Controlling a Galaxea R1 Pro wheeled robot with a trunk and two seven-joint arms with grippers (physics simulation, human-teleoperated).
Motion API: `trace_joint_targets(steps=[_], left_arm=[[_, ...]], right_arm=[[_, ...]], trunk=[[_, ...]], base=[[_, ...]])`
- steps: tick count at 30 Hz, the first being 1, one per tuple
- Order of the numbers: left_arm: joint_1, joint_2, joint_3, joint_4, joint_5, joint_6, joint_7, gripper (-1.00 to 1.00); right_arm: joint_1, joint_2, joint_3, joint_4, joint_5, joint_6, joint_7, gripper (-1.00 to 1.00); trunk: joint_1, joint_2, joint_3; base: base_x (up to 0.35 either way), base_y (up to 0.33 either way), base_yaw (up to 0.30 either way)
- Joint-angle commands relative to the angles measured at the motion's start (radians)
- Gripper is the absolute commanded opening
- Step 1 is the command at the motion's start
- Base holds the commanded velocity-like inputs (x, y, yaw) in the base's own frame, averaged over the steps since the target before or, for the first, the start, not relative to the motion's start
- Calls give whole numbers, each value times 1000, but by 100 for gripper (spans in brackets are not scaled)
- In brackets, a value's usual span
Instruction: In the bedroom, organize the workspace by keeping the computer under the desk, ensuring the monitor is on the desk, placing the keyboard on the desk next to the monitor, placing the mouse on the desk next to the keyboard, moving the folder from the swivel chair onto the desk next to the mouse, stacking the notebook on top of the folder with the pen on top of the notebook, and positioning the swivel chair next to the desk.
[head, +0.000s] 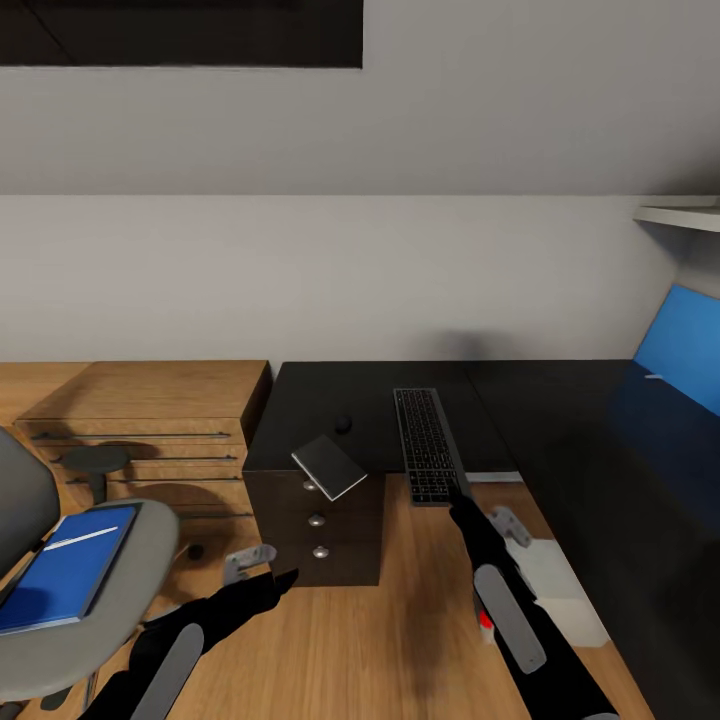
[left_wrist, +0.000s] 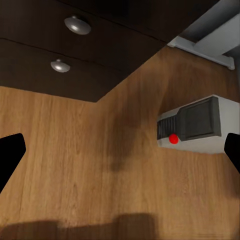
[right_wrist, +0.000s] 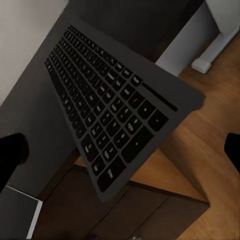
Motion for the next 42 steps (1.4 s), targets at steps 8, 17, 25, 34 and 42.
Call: trace_joint_targets(steps=[8, 17, 25, 34, 42], left_arm=[[-1, 0, -5, 0, 9, 2, 7, 100], [-1, -4, -11, -3, 9, 3, 5, 100], [-1, -5, -11, -22, 12, 4, 4, 100], [-1, -5, -11, -25, 12, 6, 4, 100], [-1, -5, -11, -25, 12, 6, 4, 100]], right_arm=[[-1, -37, -30, -1, -293, 146, 71, 100], [-1, -77, -107, 3, -536, 284, 175, 100], [-1, -92, -110, 2, -553, 313, 226, 100], [-1, -97, -109, -2, -549, 313, 258, 100], [1, -97, -109, -7, -465, 310, 349, 100]], trunk=[[0, -1, -1], [0, -1, -1], [27, -50, -23], [61, -113, -51], [92, -169, -76]], base=[[0, 0, 0], [0, 0, 0], [0, 0, 0], [0, 0, 0], [0, 0, 0]])
